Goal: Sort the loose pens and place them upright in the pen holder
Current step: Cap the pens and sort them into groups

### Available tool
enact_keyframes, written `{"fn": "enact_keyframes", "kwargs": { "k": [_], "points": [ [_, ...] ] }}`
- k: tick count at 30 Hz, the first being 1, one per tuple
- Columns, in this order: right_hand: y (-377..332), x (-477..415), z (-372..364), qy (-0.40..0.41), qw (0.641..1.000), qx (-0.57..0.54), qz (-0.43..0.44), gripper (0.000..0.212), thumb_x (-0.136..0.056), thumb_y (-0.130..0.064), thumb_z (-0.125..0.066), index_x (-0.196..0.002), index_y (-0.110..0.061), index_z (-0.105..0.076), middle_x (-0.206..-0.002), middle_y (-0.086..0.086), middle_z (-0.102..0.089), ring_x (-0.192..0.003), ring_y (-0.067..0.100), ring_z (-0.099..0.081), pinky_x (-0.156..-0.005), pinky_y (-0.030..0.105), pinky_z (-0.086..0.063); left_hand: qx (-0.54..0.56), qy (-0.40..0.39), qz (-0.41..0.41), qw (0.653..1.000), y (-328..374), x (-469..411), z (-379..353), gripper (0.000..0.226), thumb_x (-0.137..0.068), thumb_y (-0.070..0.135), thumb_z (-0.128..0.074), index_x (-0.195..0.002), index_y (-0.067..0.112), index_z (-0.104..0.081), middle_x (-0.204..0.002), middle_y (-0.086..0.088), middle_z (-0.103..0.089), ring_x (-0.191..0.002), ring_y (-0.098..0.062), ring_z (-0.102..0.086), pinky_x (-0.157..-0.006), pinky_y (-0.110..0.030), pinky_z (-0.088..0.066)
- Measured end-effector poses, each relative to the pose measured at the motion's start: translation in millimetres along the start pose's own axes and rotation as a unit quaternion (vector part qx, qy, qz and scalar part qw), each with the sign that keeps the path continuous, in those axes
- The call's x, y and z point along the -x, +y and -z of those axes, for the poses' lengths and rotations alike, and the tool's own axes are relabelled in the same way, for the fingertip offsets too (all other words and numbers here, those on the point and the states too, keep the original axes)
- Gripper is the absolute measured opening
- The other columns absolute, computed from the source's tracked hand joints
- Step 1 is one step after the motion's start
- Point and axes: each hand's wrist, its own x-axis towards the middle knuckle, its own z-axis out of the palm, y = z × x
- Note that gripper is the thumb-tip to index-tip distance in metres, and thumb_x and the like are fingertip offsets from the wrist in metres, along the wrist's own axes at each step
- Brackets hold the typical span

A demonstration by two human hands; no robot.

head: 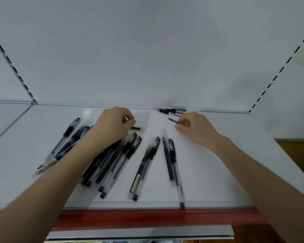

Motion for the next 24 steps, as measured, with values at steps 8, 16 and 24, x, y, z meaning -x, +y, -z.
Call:
{"fn": "enact_keyframes", "kwargs": {
  "k": [8, 16, 24],
  "points": [
    [34.2, 23.4, 42.4, 0.104, 0.983, -0.115, -0.095, 0.007, -0.088, -0.021, -0.057, -0.088, -0.015, -0.055, -0.085, 0.007, -0.063, -0.081, 0.02, -0.057, -0.06, 0.014, -0.037, -0.012, -0.056, -0.029, 0.998, 44.0, -48.1, -49.8, 0.031, -0.088, 0.03, -0.054, -0.068, 0.005, -0.057, -0.062, -0.006, -0.057, -0.074, -0.031, -0.063, -0.069, -0.033, -0.051],
    [53.5, 50.7, 58.0, 0.122, 0.972, -0.147, -0.134, 0.007, -0.087, -0.023, -0.059, -0.088, -0.016, -0.056, -0.083, 0.003, -0.062, -0.079, 0.019, -0.059, -0.058, 0.01, -0.038, -0.202, -0.074, 0.011, 0.977, 72.2, -86.2, -88.2, 0.063, -0.075, 0.074, -0.041, -0.094, 0.016, -0.06, -0.074, -0.001, -0.054, -0.07, -0.023, -0.053, -0.056, -0.026, -0.034],
    [47.6, 42.5, 53.2, 0.117, 0.96, -0.226, -0.119, 0.003, -0.086, -0.016, -0.058, -0.085, -0.019, -0.06, -0.081, 0.006, -0.061, -0.077, 0.022, -0.056, -0.079, 0.041, -0.051, -0.095, -0.164, 0.079, 0.979, 73.0, -86.1, -68.3, 0.027, -0.077, 0.032, -0.058, -0.062, 0.011, -0.049, -0.054, -0.005, -0.057, -0.049, -0.023, -0.057, -0.061, -0.024, -0.046]
  ]
}}
